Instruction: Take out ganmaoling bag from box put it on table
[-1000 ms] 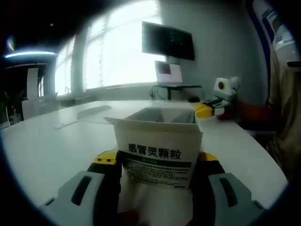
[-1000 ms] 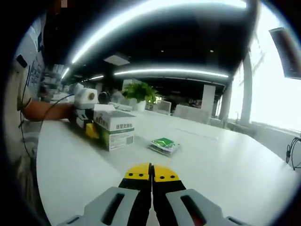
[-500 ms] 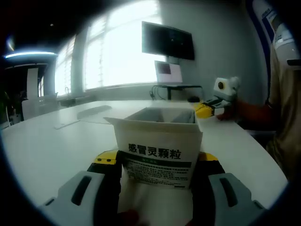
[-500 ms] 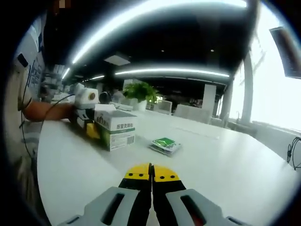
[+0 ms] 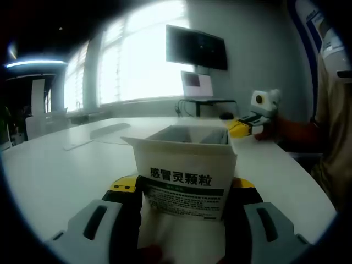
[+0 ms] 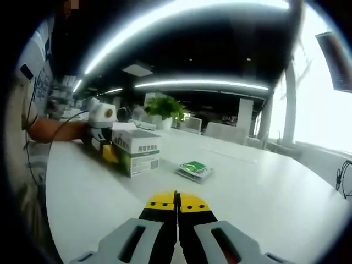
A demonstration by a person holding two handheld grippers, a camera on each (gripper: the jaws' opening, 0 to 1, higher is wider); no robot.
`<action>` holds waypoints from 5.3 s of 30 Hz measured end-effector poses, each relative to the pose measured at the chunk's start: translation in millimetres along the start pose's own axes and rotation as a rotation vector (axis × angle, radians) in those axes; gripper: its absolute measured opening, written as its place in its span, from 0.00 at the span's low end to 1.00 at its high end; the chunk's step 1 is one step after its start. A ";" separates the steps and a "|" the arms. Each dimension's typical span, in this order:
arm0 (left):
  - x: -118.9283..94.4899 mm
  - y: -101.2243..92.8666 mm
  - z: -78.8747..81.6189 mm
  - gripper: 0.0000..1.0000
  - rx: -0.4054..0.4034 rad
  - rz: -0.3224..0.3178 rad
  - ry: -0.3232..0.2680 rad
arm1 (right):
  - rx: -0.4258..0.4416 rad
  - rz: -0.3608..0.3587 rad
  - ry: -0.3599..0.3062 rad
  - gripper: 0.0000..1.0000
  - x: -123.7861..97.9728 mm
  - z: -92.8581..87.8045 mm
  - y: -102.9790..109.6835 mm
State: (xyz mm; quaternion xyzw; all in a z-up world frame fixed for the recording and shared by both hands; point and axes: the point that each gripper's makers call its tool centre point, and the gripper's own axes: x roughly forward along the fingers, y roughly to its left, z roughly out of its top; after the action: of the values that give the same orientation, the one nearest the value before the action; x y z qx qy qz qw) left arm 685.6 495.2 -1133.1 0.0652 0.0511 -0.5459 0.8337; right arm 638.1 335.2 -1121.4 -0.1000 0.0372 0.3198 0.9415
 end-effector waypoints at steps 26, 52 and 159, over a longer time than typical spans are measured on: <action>0.1 0.4 0.2 0.50 0.001 0.000 0.001 | -0.067 0.024 0.115 0.00 21.6 55.7 -0.7; 0.3 0.9 0.0 0.50 0.001 -0.001 0.001 | -0.242 0.241 0.107 0.00 83.8 121.3 50.1; 0.9 0.9 -1.3 0.50 0.000 -0.006 0.008 | -0.254 0.369 0.260 0.00 127.2 121.3 52.1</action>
State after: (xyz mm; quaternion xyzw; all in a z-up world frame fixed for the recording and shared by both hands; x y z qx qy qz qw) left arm 686.7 494.9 -1134.4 0.0672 0.0548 -0.5481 0.8319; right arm 707.9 477.0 -1028.6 -0.2494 0.1351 0.4726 0.8343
